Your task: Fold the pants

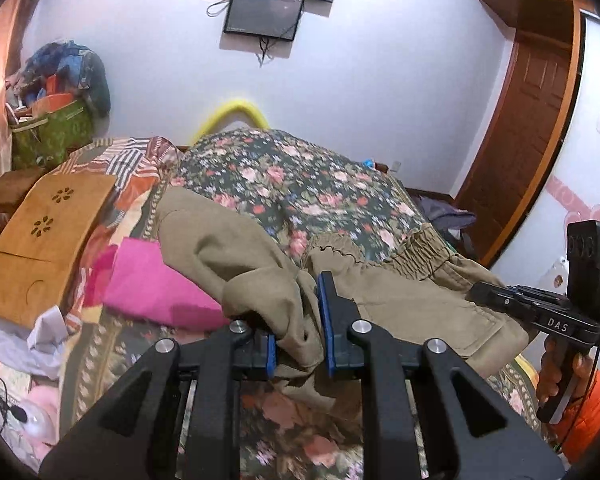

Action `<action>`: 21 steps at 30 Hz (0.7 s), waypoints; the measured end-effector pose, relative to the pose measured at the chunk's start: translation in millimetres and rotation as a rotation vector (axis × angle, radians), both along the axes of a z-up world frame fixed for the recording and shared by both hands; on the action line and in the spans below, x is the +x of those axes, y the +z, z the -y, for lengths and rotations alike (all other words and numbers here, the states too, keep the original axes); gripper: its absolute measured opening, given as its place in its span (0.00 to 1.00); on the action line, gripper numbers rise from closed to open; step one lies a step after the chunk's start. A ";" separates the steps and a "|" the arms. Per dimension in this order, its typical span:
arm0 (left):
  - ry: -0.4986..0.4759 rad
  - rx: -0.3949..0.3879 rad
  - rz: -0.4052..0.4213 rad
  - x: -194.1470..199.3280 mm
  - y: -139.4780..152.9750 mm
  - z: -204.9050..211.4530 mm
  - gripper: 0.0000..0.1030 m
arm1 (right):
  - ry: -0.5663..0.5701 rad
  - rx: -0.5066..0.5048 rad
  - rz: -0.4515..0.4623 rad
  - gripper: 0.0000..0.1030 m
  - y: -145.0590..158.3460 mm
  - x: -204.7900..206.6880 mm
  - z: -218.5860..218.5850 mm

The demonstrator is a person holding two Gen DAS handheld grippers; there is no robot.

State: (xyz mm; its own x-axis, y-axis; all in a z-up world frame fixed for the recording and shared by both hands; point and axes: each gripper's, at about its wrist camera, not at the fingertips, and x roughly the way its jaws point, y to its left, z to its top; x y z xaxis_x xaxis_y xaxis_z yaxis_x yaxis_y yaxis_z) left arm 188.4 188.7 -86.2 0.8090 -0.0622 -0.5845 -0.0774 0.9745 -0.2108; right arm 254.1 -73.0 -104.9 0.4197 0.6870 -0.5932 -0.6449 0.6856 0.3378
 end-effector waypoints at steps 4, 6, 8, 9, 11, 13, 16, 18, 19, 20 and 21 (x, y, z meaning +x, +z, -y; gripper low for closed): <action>0.013 0.006 0.013 15.2 1.3 -21.2 0.17 | 0.001 0.026 0.025 0.09 6.8 12.0 -17.8; 0.021 0.010 0.016 21.4 0.8 -29.9 0.17 | 0.007 0.027 0.035 0.09 9.8 18.8 -28.8; 0.028 0.009 0.022 27.7 -1.0 -40.3 0.17 | 0.014 0.026 0.046 0.09 11.5 27.4 -42.0; 0.032 0.011 0.025 32.3 -2.0 -46.5 0.17 | 0.017 0.025 0.049 0.09 11.9 30.4 -46.5; 0.040 0.016 0.026 40.9 -4.0 -57.0 0.17 | 0.025 0.022 0.058 0.09 12.5 38.6 -58.9; 0.048 0.021 0.027 48.7 -7.4 -67.5 0.17 | 0.032 0.018 0.066 0.09 12.8 46.3 -70.9; 0.062 0.024 0.032 61.5 -13.4 -85.3 0.17 | 0.040 0.010 0.088 0.09 10.6 59.3 -91.2; 0.073 0.030 0.037 69.5 -18.2 -96.7 0.17 | 0.048 0.005 0.091 0.09 6.8 66.8 -101.8; 0.078 0.033 0.038 73.4 -20.7 -102.0 0.17 | 0.054 -0.001 0.093 0.09 3.8 72.1 -110.2; 0.085 0.036 0.040 78.1 -24.0 -108.6 0.17 | 0.059 -0.006 0.095 0.09 0.9 76.4 -117.1; 0.089 0.036 0.039 81.7 -26.9 -114.5 0.17 | 0.064 -0.011 0.096 0.09 -1.7 80.5 -123.6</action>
